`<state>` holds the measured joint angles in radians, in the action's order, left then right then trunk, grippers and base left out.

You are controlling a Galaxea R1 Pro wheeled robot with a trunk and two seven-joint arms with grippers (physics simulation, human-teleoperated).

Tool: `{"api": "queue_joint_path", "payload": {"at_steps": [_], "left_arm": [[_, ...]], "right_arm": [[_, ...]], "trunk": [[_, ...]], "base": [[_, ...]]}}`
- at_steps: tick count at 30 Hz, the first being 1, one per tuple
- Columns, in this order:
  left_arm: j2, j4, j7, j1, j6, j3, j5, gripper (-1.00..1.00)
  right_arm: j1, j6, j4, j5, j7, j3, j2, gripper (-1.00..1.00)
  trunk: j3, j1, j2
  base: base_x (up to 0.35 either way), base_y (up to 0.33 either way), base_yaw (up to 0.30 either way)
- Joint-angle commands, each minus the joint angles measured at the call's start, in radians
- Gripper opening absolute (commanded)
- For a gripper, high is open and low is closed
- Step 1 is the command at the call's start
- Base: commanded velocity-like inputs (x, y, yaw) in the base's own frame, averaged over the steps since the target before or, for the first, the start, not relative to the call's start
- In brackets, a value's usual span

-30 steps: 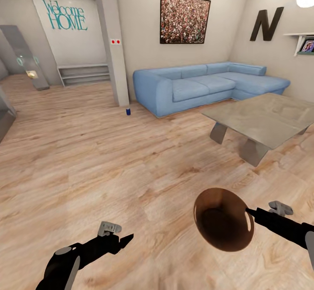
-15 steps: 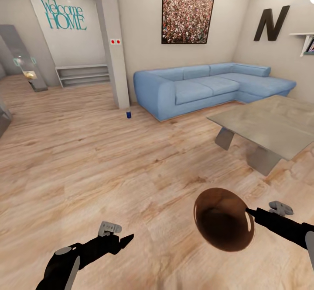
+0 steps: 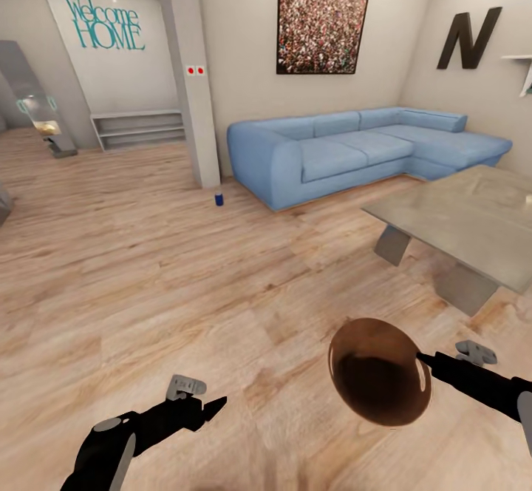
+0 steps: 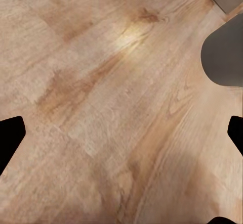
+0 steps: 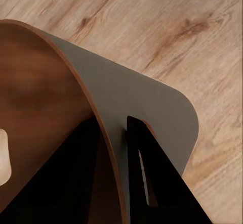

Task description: Put the three can of soda from the living room inside the tash can in the kitchen.

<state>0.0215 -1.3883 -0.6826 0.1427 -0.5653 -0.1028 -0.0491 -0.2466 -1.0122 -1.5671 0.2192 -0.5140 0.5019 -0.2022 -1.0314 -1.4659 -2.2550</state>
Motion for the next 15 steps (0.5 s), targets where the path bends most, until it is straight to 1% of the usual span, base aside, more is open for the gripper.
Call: {"api": "queue_joint_path", "payload": {"at_steps": [1, 15], "left_arm": [[0.0, 0.0, 0.0, 0.0, 0.0, 0.0, 0.0, 1.0], [0.0, 0.0, 0.0, 0.0, -0.001, 0.0, 0.001, 1.0]], "right_arm": [[-0.001, -0.006, -0.001, 0.031, -0.001, 0.0, 0.0, -1.0], [0.0, -0.006, 0.0, 0.032, -0.001, -0.001, 0.0, -1.0]], "trunk": [[0.0, 0.0, 0.0], [0.0, 0.0, 0.0]], "base": [[0.34, 0.088, 0.0], [0.34, 0.088, 0.0]]}}
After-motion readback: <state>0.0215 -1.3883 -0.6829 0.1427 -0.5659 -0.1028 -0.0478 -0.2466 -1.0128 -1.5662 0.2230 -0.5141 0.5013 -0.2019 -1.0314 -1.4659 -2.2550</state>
